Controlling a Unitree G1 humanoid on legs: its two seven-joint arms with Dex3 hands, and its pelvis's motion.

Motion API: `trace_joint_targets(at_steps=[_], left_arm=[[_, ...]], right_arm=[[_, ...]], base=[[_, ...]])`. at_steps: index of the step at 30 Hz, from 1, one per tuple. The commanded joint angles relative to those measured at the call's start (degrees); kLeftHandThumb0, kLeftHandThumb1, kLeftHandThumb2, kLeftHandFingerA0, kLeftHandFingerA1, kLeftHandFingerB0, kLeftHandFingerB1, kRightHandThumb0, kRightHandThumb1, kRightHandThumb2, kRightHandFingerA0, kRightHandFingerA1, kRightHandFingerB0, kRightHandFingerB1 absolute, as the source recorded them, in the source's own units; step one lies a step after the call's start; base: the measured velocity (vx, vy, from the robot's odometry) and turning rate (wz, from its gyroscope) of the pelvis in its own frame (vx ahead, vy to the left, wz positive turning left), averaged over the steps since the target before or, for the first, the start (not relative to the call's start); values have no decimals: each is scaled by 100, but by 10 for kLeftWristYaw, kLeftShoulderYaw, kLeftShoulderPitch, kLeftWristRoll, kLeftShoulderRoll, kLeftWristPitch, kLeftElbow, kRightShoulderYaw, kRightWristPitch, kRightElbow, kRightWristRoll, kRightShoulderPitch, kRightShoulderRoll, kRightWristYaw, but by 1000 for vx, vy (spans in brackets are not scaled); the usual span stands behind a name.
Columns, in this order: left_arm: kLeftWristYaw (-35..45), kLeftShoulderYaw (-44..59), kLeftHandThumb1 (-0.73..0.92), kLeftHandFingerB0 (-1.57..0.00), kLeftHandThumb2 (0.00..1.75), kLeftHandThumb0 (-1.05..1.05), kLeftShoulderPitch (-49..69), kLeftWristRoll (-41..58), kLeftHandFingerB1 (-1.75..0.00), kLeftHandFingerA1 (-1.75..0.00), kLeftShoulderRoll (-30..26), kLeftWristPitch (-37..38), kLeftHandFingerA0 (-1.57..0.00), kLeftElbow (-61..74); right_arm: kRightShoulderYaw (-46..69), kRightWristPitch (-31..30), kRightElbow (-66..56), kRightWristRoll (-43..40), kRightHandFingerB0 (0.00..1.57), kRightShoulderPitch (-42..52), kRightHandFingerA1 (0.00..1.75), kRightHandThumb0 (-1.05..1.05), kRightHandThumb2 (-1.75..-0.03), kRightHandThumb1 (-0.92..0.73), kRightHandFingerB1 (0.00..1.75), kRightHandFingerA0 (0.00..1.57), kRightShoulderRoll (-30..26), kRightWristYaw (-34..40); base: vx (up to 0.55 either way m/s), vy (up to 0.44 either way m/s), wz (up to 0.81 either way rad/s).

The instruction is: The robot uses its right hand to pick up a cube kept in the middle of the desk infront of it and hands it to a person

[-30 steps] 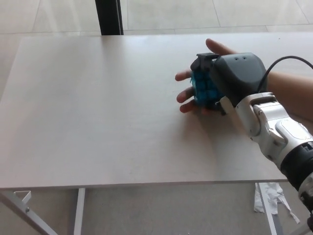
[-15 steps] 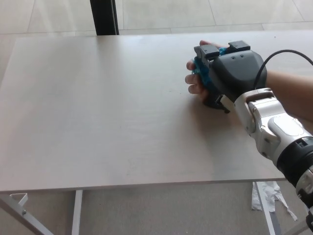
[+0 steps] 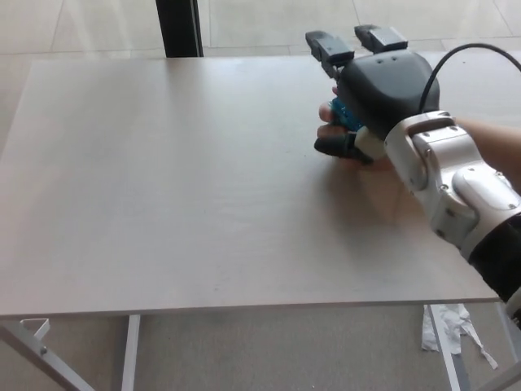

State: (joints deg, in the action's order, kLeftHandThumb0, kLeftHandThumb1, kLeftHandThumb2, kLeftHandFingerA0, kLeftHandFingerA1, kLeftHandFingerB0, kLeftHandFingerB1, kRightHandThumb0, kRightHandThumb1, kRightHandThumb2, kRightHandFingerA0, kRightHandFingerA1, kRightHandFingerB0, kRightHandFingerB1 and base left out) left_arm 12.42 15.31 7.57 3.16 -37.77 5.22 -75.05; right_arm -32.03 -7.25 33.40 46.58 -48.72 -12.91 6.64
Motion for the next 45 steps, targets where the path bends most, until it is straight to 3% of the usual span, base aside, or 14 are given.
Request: trace_joint_targets(at_steps=[1,6,8,12,13,21,29,30,31,32,41,42,43,45], left_arm=[[1,1,82,-53,65,-76,6,-3,-42,-57,-3,13,-50,2],[3,0,83,-53,65,-77,14,-4,-41,-57,-5,19,-51,2],[-5,2,82,-54,65,-75,13,-3,-42,-59,-6,12,-51,0],[-7,6,82,-55,64,-75,13,0,-41,-63,-12,6,-55,-2],[-6,5,82,-54,65,-75,12,-2,-41,-57,-17,4,-51,-2],[-6,5,82,-54,64,-74,21,-4,-41,-58,-24,8,-56,-5],[-11,11,81,-55,64,-73,23,2,-41,-65,-20,-1,-57,-11],[-11,11,65,-50,86,-79,22,1,-49,-65,-21,0,-54,-11],[-13,7,82,-54,64,-74,21,-3,-40,-59,-21,-2,-55,-11],[-12,7,82,-53,64,-74,22,-2,-41,-58,-20,-1,-53,-11],[-10,11,82,-54,65,-74,26,2,-40,-60,-20,4,-54,-8],[-12,13,82,-53,64,-73,22,4,-40,-53,-19,2,-54,-10],[-11,13,82,-52,65,-75,19,5,-40,-53,-17,2,-53,-10],[-18,10,81,-53,64,-76,17,1,-42,-59,-17,3,-55,-9]], right_arm=[[142,-29,-302,-96,0,104,18,-105,-106,-62,13,0,-113,-147],[260,0,-490,-158,11,218,26,-92,-98,-58,18,0,-161,-164],[456,-34,-688,-262,0,338,53,-36,-94,-35,48,5,-156,-231],[586,-43,-773,-325,27,407,36,-62,-58,-59,29,23,-136,-258],[702,31,-796,-325,35,488,38,-69,-61,-64,32,39,-127,-238],[953,312,-672,-560,76,709,78,-42,-57,-55,51,105,-7,-58],[1006,518,-352,-550,77,685,102,-42,-59,-64,66,90,-56,73],[1009,539,-318,-545,74,674,104,-41,-59,-64,72,83,-68,87],[1013,546,-301,-568,73,663,102,-45,-59,-65,74,80,-72,76],[1018,545,-288,-573,72,653,127,-46,-60,-68,81,89,-76,81],[1037,483,-94,-521,73,599,149,-45,-64,-68,93,89,-102,165],[1024,415,-69,-506,77,590,123,-53,-98,-55,91,102,-93,180],[1017,324,-42,-503,66,566,140,-54,-61,-71,79,85,-90,187],[1019,268,1,-518,60,535,149,-53,-65,-70,77,72,-91,168]], base=[[0,0,0],[0,0,0],[0,0,0],[0,0,0],[0,0,0],[0,0,0],[0,0,0],[0,0,0],[0,0,0],[0,0,0],[0,0,0],[0,0,0],[0,0,0],[0,0,0]])
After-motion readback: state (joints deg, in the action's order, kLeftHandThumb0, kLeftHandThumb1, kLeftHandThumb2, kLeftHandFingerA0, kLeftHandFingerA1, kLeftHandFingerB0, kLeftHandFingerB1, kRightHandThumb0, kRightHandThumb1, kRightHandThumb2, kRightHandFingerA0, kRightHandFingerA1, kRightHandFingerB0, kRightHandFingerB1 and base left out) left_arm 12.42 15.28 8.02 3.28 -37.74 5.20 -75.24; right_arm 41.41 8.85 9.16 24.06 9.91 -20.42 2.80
